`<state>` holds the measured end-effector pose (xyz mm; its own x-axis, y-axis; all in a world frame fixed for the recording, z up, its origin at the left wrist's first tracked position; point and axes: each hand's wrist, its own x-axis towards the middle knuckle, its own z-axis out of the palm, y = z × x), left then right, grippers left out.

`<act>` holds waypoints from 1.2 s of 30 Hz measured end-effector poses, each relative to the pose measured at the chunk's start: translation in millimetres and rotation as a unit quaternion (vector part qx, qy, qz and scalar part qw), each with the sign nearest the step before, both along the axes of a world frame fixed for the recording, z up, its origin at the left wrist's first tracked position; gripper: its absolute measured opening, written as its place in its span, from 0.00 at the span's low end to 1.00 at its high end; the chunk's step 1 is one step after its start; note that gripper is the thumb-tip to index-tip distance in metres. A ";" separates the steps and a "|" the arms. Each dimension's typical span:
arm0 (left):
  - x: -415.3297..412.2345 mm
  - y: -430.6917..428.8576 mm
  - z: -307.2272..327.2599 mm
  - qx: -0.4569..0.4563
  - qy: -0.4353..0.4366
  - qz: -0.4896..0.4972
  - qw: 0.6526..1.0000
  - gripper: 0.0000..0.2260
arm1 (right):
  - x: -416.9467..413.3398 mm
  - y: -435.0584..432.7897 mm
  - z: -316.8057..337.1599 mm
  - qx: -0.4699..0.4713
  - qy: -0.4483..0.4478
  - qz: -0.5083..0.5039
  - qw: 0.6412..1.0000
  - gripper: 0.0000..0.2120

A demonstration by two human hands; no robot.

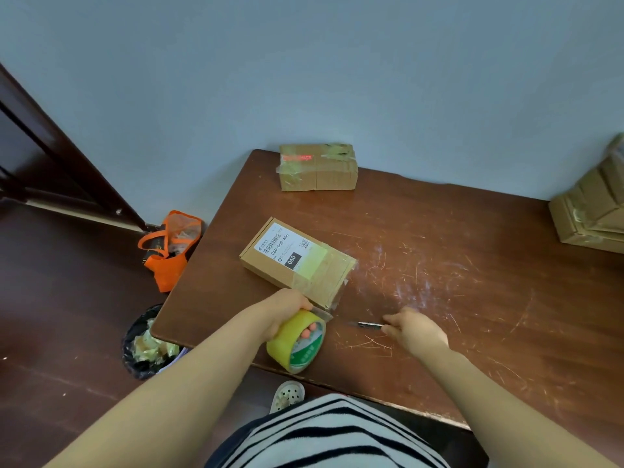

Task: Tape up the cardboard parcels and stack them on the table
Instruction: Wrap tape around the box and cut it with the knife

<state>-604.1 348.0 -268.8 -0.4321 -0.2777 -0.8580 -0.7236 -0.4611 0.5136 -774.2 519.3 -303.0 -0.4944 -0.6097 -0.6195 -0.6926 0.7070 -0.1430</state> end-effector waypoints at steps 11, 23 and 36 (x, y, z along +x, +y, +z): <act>-25.4 9.9 21.2 -0.025 0.195 -0.033 0.980 0.05 | 25.7 -31.4 38.1 -0.267 -0.395 -0.363 0.800 0.24; -75.3 17.9 36.1 -0.140 0.214 -0.061 0.965 0.08 | 5.7 -44.1 70.0 -0.509 -0.264 -0.400 0.715 0.02; -120.5 5.3 69.1 -0.147 0.236 -0.062 0.958 0.20 | -35.0 -49.7 103.8 -0.522 -0.199 -0.334 0.759 0.04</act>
<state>-724.6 353.3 -199.7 -0.7990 -0.3978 -0.4509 -0.4179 -0.1717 0.8921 -809.3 469.6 -199.2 -0.8099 -0.5663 -0.1530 0.0163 0.2390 -0.9709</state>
